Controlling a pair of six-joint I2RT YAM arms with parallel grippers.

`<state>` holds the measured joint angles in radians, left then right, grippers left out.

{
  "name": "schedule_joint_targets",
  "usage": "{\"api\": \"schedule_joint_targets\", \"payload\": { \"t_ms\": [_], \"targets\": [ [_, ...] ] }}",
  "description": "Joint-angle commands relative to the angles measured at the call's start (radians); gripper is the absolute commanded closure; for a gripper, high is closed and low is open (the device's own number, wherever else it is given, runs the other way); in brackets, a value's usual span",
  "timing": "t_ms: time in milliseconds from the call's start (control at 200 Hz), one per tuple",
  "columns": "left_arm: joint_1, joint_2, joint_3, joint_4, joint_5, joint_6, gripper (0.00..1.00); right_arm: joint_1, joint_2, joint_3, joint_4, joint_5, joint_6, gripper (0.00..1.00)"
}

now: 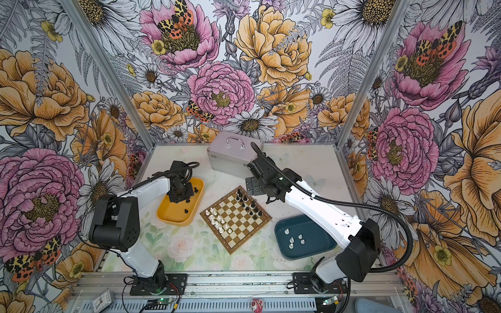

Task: Set up the chess pieces on the board
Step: 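Lower the left gripper and grasp a black piece in the yellow tray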

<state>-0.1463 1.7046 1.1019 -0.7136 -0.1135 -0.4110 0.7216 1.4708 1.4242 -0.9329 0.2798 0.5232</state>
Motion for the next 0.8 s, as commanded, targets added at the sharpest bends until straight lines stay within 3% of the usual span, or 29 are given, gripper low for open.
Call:
{"api": "schedule_joint_targets", "payload": {
  "t_ms": [0, 415, 796],
  "targets": [
    [0.009, -0.003, 0.026, -0.006, 0.018, 0.011, 0.85, -0.001, 0.003, 0.033, 0.009, 0.016, -0.012, 0.01],
    [-0.042, -0.078, 0.151, -0.114, 0.024, 0.0, 0.85, -0.002, -0.028, 0.015, 0.008, 0.018, -0.013, 0.0],
    [-0.255, -0.05, 0.356, -0.197, 0.037, -0.061, 0.84, -0.002, -0.122, -0.051, -0.017, 0.052, 0.005, 0.01]
  ]
}}
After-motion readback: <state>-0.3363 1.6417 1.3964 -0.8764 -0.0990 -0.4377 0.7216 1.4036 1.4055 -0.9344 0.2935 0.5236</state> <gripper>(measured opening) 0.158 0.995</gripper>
